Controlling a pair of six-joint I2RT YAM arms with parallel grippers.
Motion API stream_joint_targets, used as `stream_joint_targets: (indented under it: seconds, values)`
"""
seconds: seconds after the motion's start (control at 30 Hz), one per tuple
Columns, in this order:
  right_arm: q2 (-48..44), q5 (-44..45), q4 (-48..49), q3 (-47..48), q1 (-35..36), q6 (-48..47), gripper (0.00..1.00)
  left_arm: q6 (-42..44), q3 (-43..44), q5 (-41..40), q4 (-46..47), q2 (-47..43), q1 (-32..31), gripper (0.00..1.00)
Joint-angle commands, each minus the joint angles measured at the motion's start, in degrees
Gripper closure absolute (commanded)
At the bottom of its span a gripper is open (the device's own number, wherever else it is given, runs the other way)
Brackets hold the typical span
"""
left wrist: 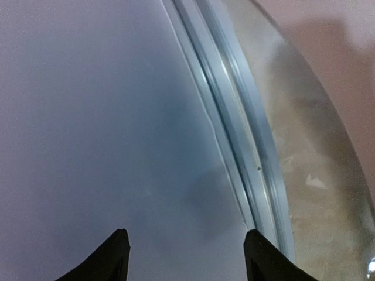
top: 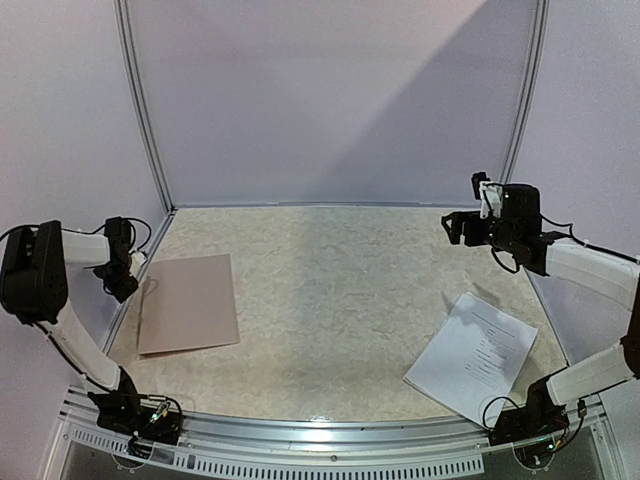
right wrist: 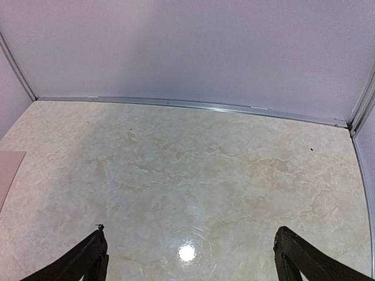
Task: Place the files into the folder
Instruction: Move the folder to the center of the board.
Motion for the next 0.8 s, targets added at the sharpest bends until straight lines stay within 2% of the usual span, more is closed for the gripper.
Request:
stream_joint_targets:
  seconds: [0.0,0.23,0.4,0.53,0.63,0.77]
  values:
    - [-4.8,-0.1,-3.0,2.0,3.5,-0.5,0.01,-0.1,4.7,2.6,0.2,6.9,-1.4,0.33]
    - [-8.4,0.6,-6.0,1.9,8.4,3.2,0.01,-0.3,0.4,2.2,2.6,10.0,-12.9,0.34]
    - [-8.1,6.4,-8.2,2.5,14.1,2.5,0.01,1.9,2.0,-4.3,4.5,13.4,-19.9,0.34]
    - [-7.1,7.6,-9.3,2.6,16.3,5.7,0.01,-3.4,9.5,-2.9,-7.1,15.3,-27.8,0.34]
    - [-6.3,12.5,-11.3,2.6,19.5,8.3,0.01,-9.6,16.6,-0.5,-17.6,18.1,-35.3,0.34]
    - [-4.1,16.1,-16.3,3.4,24.0,11.4,0.01,-16.2,25.6,8.6,-32.0,21.6,-42.1,0.34]
